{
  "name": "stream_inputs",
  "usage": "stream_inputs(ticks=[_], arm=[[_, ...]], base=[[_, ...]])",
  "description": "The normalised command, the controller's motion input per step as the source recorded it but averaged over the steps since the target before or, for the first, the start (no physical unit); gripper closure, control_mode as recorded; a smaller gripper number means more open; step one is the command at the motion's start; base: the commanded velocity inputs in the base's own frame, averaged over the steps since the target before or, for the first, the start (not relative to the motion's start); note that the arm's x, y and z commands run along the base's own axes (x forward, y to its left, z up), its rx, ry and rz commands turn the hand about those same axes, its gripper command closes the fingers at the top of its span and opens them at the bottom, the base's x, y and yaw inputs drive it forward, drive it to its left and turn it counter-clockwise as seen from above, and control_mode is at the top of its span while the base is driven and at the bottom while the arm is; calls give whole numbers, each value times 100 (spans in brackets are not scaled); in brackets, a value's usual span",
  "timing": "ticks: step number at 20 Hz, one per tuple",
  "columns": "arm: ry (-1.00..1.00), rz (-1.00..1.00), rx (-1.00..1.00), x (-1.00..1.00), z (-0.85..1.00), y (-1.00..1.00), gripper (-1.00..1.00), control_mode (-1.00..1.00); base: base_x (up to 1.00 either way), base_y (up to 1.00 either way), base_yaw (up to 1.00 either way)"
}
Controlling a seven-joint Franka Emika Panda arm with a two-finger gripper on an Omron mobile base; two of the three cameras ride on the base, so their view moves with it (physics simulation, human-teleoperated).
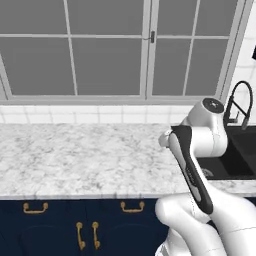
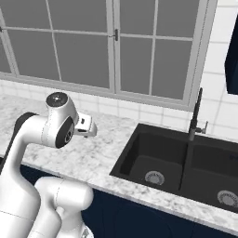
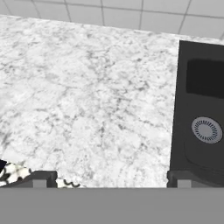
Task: Take a straw from the drawer in front and place it inside the glass cup on the dining counter.
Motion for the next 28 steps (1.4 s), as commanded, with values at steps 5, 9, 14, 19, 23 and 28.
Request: stream_inputs(ticks=[5, 9, 14, 19, 23, 28], arm=[[0, 0, 0, 0, 0, 0, -100, 100], [0, 0, 0, 0, 0, 0, -100, 100], [0, 0, 0, 0, 0, 0, -100, 100], [0, 0, 0, 0, 0, 0, -100, 100], [0, 0, 0, 0, 0, 0, -100, 100], [0, 0, 0, 0, 0, 0, -100, 100]], base=[[-44, -47, 34], [-41, -48, 33], [-43, -44, 35], [-42, -28, 42], [-38, -25, 48], [-33, -22, 48]])
